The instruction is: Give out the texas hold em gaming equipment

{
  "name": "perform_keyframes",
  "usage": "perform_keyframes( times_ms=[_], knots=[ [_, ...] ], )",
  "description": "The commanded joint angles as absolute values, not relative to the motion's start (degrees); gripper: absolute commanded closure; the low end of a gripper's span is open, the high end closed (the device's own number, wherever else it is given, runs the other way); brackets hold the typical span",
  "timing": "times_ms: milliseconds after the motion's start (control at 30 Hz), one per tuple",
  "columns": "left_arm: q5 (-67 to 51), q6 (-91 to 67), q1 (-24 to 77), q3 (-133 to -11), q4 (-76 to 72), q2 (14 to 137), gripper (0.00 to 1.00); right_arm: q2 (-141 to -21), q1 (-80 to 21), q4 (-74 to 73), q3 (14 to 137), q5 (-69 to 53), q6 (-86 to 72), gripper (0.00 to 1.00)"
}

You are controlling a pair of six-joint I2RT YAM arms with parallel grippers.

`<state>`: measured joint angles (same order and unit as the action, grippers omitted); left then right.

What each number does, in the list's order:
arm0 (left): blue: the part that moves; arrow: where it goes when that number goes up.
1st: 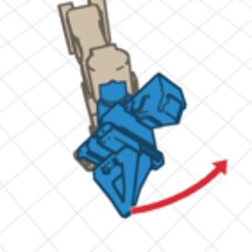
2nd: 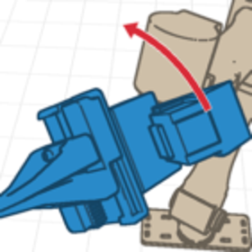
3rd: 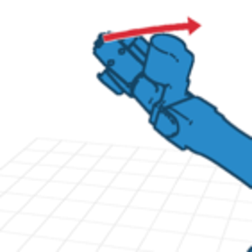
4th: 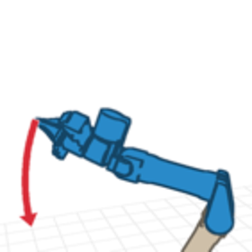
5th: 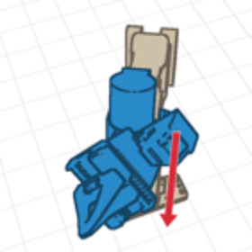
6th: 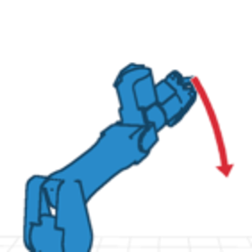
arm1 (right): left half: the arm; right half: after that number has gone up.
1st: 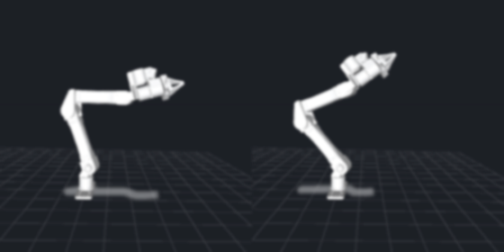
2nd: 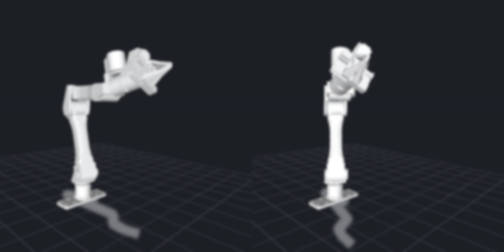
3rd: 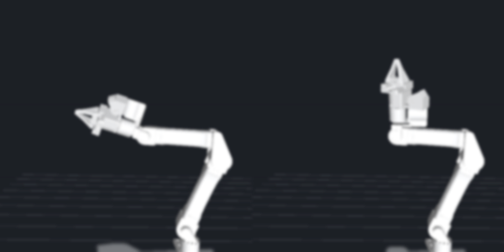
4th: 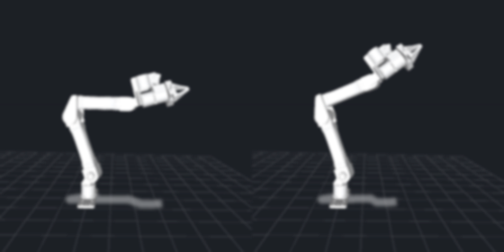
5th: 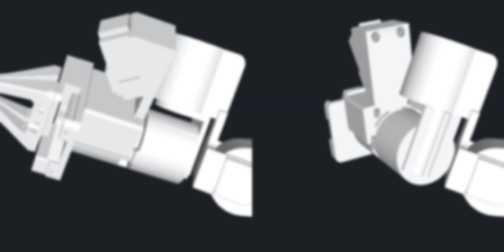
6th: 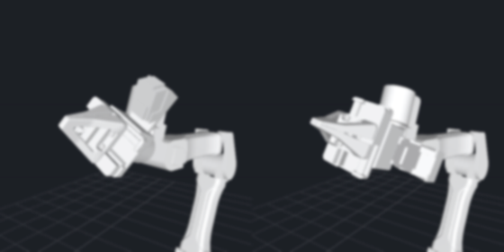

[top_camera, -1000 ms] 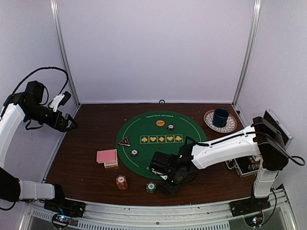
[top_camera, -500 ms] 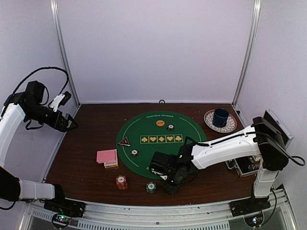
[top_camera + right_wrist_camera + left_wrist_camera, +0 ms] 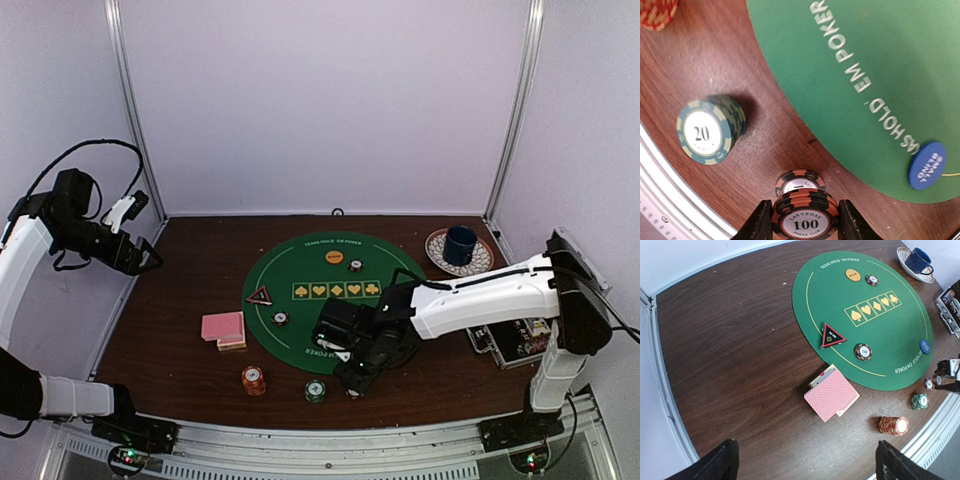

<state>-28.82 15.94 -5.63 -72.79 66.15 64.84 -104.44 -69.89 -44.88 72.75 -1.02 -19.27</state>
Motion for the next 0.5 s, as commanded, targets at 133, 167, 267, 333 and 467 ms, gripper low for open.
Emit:
perform_keyframes(
  times_ms=[133,167,267,333,467],
  knots=[
    [-30.32,15.69,-5.74,-74.45,66.19,64.78,0.02,-99.54,-61.47,-48.23,73.82,2.86,-18.64,0.63],
    [-30.34,15.69,-5.73,-74.40,66.24,64.79,0.02,-99.31,-59.79,-47.83,73.45,3.19,-18.68,0.63],
    [-30.33,15.67,-5.71,-74.36,66.22,64.75,0.03,-98.77,-54.60,-45.57,71.95,3.94,-19.35,0.65],
    [-30.33,15.65,-5.76,-74.44,66.24,64.61,0.02,-99.36,-51.34,-44.38,71.15,4.32,-19.93,0.66],
    [-30.33,15.73,-5.74,-74.44,66.23,64.51,0.03,-101.49,-46.85,-42.58,69.92,4.82,-20.75,0.68]
  ],
)
